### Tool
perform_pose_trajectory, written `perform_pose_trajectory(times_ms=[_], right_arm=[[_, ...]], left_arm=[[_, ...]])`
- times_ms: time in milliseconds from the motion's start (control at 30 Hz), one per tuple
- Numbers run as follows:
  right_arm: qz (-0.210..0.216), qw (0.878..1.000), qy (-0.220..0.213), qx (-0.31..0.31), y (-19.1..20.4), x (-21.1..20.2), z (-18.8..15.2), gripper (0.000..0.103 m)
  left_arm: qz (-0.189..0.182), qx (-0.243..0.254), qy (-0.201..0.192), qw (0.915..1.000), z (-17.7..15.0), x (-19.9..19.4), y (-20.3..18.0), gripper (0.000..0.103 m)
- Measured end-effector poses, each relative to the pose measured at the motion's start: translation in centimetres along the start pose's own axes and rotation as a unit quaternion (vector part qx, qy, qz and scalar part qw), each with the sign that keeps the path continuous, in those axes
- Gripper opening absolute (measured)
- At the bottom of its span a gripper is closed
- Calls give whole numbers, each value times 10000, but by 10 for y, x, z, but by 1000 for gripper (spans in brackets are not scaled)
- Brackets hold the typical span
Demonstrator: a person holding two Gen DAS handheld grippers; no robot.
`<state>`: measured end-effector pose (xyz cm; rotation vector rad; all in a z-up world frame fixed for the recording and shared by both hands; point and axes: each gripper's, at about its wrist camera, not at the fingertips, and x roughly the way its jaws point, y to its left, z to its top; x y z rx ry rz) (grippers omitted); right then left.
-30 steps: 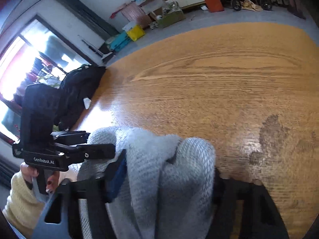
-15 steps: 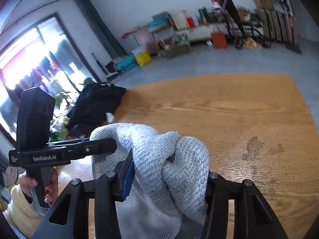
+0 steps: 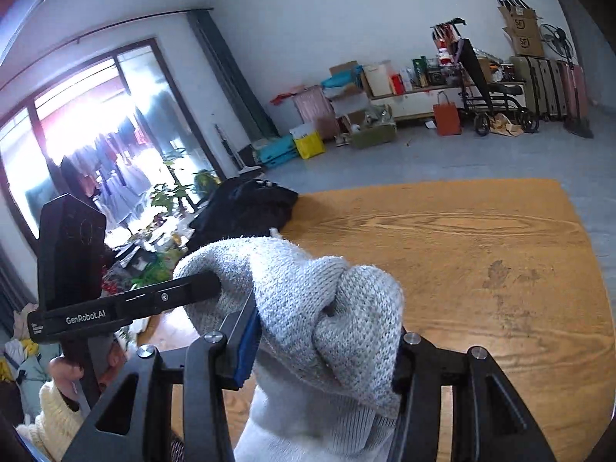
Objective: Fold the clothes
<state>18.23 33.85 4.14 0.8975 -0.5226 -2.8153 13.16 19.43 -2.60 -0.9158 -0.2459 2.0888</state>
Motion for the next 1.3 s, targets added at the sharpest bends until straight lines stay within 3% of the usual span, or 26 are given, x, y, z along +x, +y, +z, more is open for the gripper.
perform_pose_trajectory(times_ms=[167,300,567,700,967,1067,1200,1300], right_arm=[[110,9999,-47,-33,9,-22,-27,52],[66,9999,-94,7,12,-21,-34,51],[-248,9996,-88,-130,3,16,16,47],[-344,9993,-6,111,-20,49,47,47],[-592,9980,-4,241,-52,109,104,46],[-564,9979,-151,264,-54,118,126,46],[-468,9985,-228,173,-47,116,137,46],[-377,9992,-114,2,-39,110,119,46]], left_arm=[[-105,-34,-108,9999,-23,-12,-2,39],[-111,-220,-171,9996,-14,-4,7,39],[-40,-593,-16,9982,41,39,38,38],[-76,-807,188,9965,79,77,64,38],[141,-947,307,9949,148,117,89,37],[240,-757,167,9967,166,111,84,37],[330,-578,182,9976,156,95,80,37],[-82,-1002,305,9945,125,80,92,37]])
